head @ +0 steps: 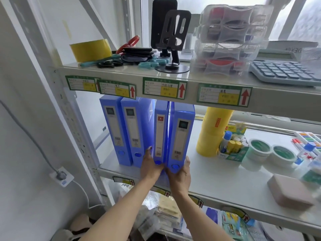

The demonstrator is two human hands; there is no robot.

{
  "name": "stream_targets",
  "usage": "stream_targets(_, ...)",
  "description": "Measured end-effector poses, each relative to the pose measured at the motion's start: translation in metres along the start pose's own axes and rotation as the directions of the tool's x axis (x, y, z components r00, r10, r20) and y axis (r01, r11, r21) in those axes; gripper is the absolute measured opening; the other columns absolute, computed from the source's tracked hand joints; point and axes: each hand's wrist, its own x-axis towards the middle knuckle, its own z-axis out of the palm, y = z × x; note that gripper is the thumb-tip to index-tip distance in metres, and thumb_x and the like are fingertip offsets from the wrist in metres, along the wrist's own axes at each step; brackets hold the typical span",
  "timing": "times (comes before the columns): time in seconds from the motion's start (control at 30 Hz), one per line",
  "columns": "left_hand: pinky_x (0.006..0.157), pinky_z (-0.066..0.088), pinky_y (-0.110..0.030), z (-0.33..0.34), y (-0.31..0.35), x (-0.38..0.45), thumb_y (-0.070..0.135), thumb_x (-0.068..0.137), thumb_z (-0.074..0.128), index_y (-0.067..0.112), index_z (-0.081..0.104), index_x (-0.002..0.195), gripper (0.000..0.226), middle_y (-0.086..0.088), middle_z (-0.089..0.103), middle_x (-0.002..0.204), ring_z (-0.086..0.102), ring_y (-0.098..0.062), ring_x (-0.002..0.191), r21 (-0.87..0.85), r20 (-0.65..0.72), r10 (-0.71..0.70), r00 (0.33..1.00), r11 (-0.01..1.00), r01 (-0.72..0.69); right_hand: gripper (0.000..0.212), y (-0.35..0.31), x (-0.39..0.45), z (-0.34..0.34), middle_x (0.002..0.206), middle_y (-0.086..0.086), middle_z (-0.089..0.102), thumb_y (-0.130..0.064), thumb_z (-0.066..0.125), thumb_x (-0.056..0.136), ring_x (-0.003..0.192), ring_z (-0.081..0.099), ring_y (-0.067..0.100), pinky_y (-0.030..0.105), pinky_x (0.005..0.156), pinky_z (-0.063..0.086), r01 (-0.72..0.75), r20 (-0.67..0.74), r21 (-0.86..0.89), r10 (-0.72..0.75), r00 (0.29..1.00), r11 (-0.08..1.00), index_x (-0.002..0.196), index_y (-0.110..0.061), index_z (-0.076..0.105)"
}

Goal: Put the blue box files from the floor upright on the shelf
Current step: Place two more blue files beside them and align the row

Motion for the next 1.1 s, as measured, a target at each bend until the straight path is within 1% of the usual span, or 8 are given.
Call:
stream_targets(0.1,0.093,0.050,-0.034,0.003,-0.005,0.001,0.028,0.080,0.074,0.020,0.040,0.139,0.068,0.000,0.064,0.128,0.063,-0.023,0.115,0.024,0.040,-0.034,0.999,0.999,0.033,0.076,0.001,0.003,0.000,0.104,-0.010,0.061,-0.045,0.076,0.077,0.093,0.068,0.026,0.033,0.069,0.053,-0.050,0.039,-0.061,0.053,0.998,0.997,0.140,-0.027,0.036)
stream_targets(0.27,0.081,0.046,-0.027,0.008,0.002,0.004,0.025,0.086,0.066,0.018,0.048,0.129,0.047,-0.003,0.068,0.119,0.066,-0.027,0.108,-0.006,0.014,-0.063,0.998,0.998,0.063,0.061,-0.003,0.000,0.009,0.106,-0.001,0.071,-0.039,0.070,0.080,0.089,0.068,0.027,0.033,0.070,0.053,-0.111,0.028,-0.094,0.114,0.993,0.989,0.134,-0.032,0.042)
stream_targets(0.43,0.078,0.040,-0.020,0.003,0.004,0.013,0.025,0.085,0.068,0.020,0.048,0.132,0.052,-0.001,0.066,0.123,0.063,-0.024,0.111,-0.007,0.048,-0.072,0.996,0.997,0.072,0.065,-0.004,0.005,0.020,0.112,-0.001,0.070,-0.036,0.070,0.079,0.092,0.068,0.025,0.035,0.073,0.056,-0.095,0.052,-0.077,0.099,0.994,0.993,0.136,-0.034,0.038)
stream_targets(0.57,0.079,0.041,-0.019,0.001,0.002,0.014,0.028,0.083,0.070,0.024,0.046,0.136,0.057,0.001,0.067,0.123,0.064,-0.023,0.112,0.009,0.074,-0.060,0.995,0.998,0.059,0.065,-0.003,0.007,0.020,0.113,-0.002,0.070,-0.036,0.069,0.082,0.092,0.068,0.023,0.027,0.067,0.048,-0.088,0.080,-0.082,0.094,0.992,0.993,0.138,-0.035,0.036)
stream_targets(0.73,0.090,0.044,-0.024,0.002,0.000,0.015,0.022,0.084,0.068,0.023,0.038,0.143,0.066,0.000,0.063,0.132,0.060,-0.024,0.120,0.039,0.089,-0.067,0.994,0.997,0.064,0.069,0.005,0.005,0.013,0.110,-0.006,0.068,-0.031,0.074,0.082,0.091,0.065,0.016,0.026,0.071,0.046,-0.082,0.123,-0.042,0.087,0.989,0.996,0.141,-0.030,0.038)
stream_targets(0.83,0.098,0.044,-0.030,0.002,0.003,0.010,0.016,0.087,0.064,0.017,0.032,0.147,0.068,-0.003,0.059,0.136,0.057,-0.026,0.123,0.051,0.089,-0.092,0.992,0.995,0.088,0.070,0.013,0.009,0.008,0.109,-0.007,0.069,-0.031,0.076,0.079,0.094,0.069,0.015,0.034,0.079,0.057,-0.053,0.172,-0.014,0.055,0.984,0.999,0.138,-0.036,0.038)
stream_targets(1.0,0.080,0.043,-0.021,0.007,-0.001,0.004,0.025,0.088,0.065,0.019,0.037,0.141,0.060,-0.003,0.062,0.130,0.063,-0.024,0.114,0.075,0.057,-0.046,0.997,0.996,0.041,0.069,0.022,0.014,-0.001,0.112,-0.002,0.070,-0.033,0.075,0.076,0.095,0.069,0.016,0.041,0.083,0.059,-0.039,0.248,0.015,0.034,0.968,0.999,0.134,-0.040,0.038)
stream_targets(1.1,0.085,0.047,-0.027,0.009,-0.001,0.005,0.027,0.089,0.063,0.020,0.037,0.141,0.059,-0.002,0.061,0.131,0.062,-0.025,0.115,0.062,0.044,-0.051,0.998,0.997,0.048,0.072,0.024,0.017,-0.004,0.114,0.001,0.068,-0.031,0.076,0.074,0.098,0.068,0.017,0.042,0.084,0.059,-0.015,0.274,0.017,0.009,0.962,1.000,0.134,-0.040,0.037)
